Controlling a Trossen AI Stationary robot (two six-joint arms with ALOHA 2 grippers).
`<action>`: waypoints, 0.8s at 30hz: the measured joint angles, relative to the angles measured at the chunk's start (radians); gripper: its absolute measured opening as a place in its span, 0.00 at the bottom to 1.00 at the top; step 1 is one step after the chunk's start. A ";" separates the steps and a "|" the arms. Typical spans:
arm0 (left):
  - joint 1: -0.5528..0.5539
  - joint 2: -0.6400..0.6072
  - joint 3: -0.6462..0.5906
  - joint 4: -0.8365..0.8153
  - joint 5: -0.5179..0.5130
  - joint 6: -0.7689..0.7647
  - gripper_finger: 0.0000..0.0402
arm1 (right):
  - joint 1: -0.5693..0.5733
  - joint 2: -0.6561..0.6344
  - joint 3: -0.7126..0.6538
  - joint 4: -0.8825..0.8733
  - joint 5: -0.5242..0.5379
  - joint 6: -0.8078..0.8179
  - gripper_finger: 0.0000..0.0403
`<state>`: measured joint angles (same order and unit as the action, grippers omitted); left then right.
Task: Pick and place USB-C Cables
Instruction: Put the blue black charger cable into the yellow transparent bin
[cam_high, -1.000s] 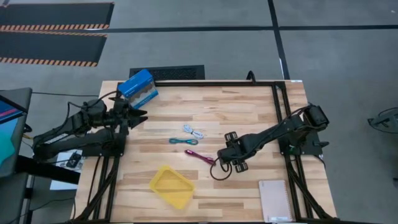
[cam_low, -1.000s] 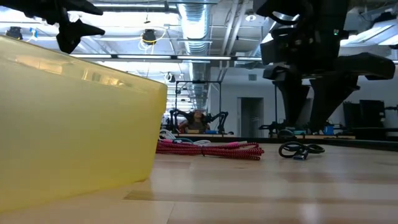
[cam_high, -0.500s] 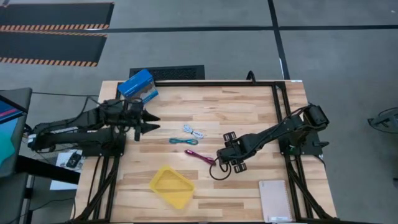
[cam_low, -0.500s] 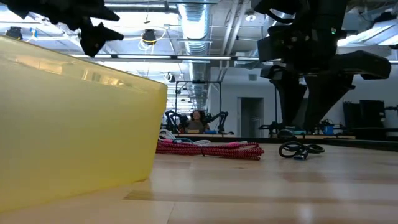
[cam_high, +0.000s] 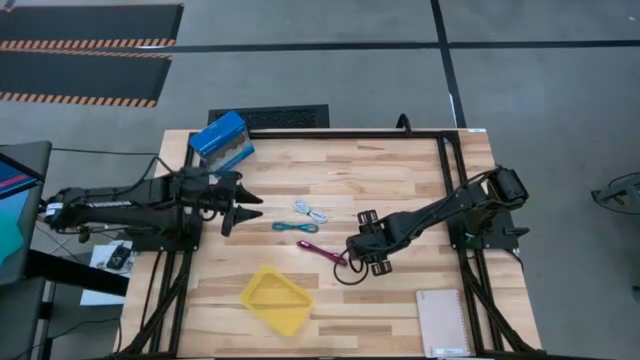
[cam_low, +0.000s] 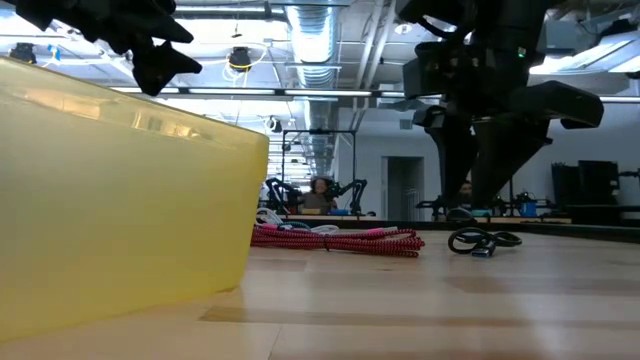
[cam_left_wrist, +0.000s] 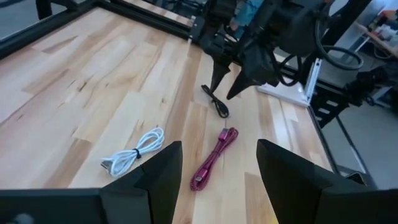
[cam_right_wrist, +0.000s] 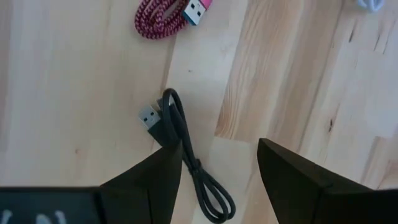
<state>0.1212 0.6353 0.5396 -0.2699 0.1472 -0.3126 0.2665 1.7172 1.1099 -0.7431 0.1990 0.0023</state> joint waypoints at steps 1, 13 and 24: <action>-0.011 0.000 0.000 0.000 -0.016 0.000 0.49 | 0.000 0.000 0.000 -0.001 -0.004 -0.003 0.58; -0.137 0.057 0.000 0.001 -0.197 -0.013 0.49 | -0.001 0.000 0.000 0.091 -0.015 -0.003 0.58; -0.164 0.384 0.000 0.203 -0.322 0.144 0.49 | -0.015 0.000 0.000 0.138 -0.018 0.059 0.58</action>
<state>-0.0429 1.0198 0.5396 -0.0666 -0.1746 -0.1685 0.2512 1.7168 1.1095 -0.6049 0.1814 0.0612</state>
